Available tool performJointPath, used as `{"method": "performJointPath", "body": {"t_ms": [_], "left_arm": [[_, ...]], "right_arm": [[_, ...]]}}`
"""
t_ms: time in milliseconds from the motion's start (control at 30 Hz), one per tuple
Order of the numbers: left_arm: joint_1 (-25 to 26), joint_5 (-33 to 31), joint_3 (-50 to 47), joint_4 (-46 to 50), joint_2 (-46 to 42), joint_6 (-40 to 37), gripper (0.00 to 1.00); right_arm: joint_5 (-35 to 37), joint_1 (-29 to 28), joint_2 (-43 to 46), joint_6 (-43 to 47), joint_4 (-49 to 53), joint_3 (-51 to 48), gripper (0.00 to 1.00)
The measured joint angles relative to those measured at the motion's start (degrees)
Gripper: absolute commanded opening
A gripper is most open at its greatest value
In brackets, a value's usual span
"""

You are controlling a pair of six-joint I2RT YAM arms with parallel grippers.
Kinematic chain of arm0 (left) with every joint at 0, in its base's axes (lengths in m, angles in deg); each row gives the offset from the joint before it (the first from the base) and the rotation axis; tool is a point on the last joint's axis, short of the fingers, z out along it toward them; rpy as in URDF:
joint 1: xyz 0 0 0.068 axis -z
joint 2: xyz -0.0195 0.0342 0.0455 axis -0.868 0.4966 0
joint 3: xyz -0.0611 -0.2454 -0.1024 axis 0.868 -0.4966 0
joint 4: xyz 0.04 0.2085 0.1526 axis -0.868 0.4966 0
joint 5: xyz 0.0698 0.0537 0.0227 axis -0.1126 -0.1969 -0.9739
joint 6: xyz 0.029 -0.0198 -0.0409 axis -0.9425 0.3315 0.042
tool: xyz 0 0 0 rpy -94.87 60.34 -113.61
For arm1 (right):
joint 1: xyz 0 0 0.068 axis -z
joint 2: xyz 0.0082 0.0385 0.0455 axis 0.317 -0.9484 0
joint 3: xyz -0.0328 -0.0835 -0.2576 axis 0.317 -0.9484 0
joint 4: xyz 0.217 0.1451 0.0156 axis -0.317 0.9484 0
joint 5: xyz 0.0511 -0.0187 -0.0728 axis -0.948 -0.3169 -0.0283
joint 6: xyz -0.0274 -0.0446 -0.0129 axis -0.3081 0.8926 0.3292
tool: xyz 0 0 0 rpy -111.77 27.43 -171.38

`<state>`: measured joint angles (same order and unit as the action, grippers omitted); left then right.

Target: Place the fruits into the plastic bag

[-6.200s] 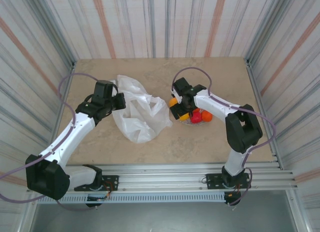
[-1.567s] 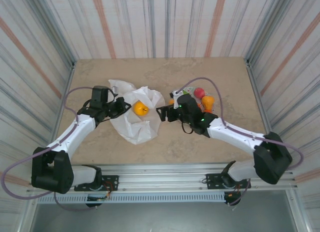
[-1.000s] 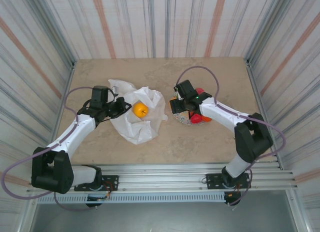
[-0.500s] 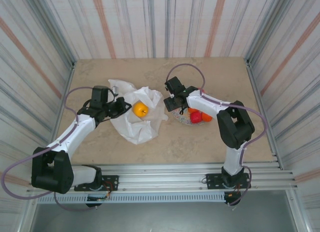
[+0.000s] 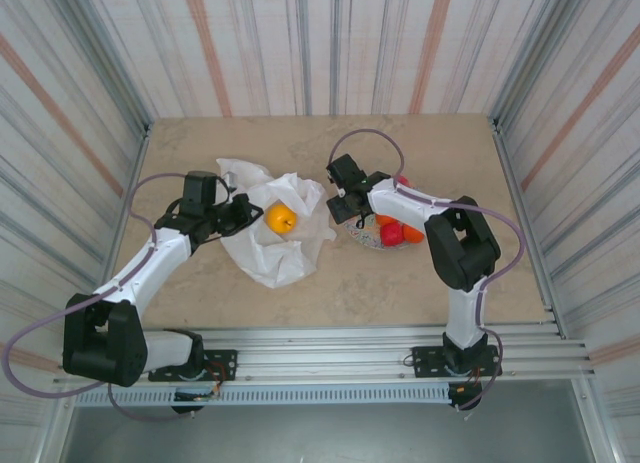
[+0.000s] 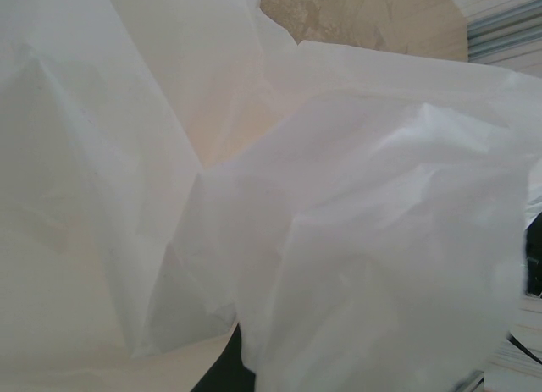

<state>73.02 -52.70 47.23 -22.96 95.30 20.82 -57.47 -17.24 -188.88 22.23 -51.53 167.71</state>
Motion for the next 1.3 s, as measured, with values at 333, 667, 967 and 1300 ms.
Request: {"method": "performJointPath", "body": {"t_ms": [333,667,967,1300], "left_arm": [[0.0,0.0,0.0,0.0,0.0,0.0,0.00],[0.0,0.0,0.0,0.0,0.0,0.0,0.00],[0.0,0.5,0.0,0.0,0.0,0.0,0.00],[0.0,1.5,0.0,0.0,0.0,0.1,0.00]], "right_arm": [[0.0,0.0,-1.2,0.0,0.0,0.8,0.76],[0.0,0.0,-1.8,0.0,0.0,0.8,0.70],[-6.2,0.1,11.1,-0.8,-2.1,-8.7,0.69],[-21.8,-4.2,27.0,-7.6,-16.4,-27.0,0.67]]}}
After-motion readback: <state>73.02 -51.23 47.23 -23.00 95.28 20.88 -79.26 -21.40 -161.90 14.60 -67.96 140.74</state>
